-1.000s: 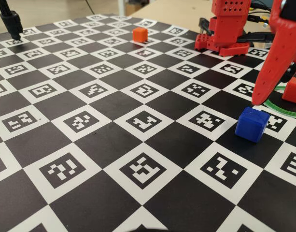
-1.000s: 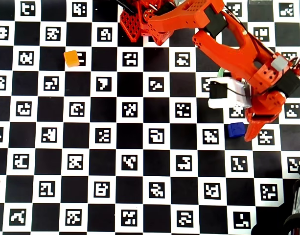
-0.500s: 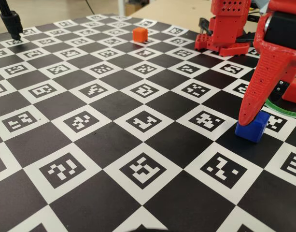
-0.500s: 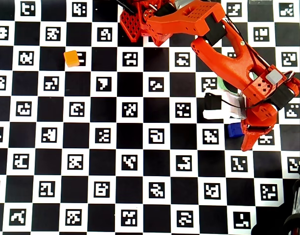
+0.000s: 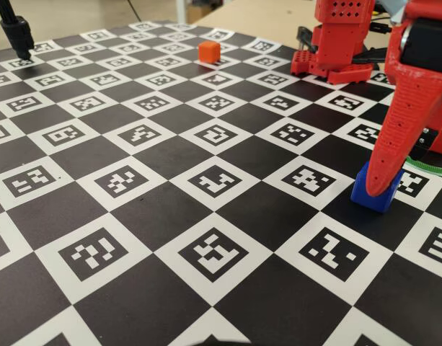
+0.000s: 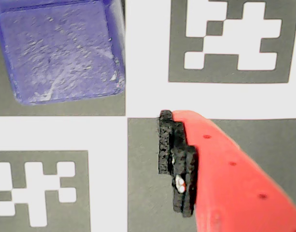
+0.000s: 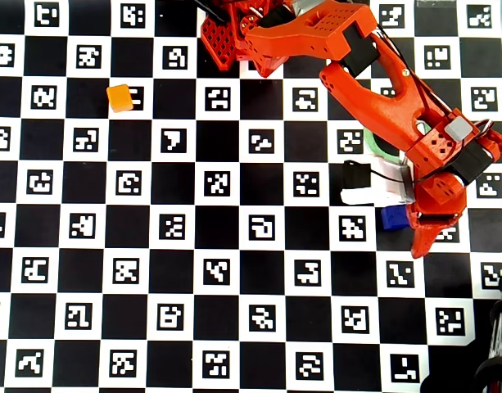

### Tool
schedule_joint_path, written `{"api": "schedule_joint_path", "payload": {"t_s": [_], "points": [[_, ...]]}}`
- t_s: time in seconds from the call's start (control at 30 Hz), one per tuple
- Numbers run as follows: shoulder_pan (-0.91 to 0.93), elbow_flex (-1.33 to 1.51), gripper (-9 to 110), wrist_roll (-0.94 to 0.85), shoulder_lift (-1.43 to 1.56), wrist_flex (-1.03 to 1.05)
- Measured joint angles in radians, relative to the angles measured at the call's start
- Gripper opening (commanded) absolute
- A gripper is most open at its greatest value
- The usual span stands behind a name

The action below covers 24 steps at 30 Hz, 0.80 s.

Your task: Grab the red cube then put it in the green circle then put the blue cube on top and finally the orange cube on top

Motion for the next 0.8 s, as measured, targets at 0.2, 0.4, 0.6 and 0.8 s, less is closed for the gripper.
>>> {"api": "schedule_joint_path", "payload": {"t_s": [0.2, 0.4, 0.6, 0.8], "points": [[0.000, 0.026, 49, -0.058, -0.028, 0.003], [0.011, 0.049, 49, -0.071, -0.037, -0.009], [0.015, 0.049, 49, -0.075, -0.037, -0.015], [0.028, 0.061, 49, -0.097, -0.041, -0.034]]}}
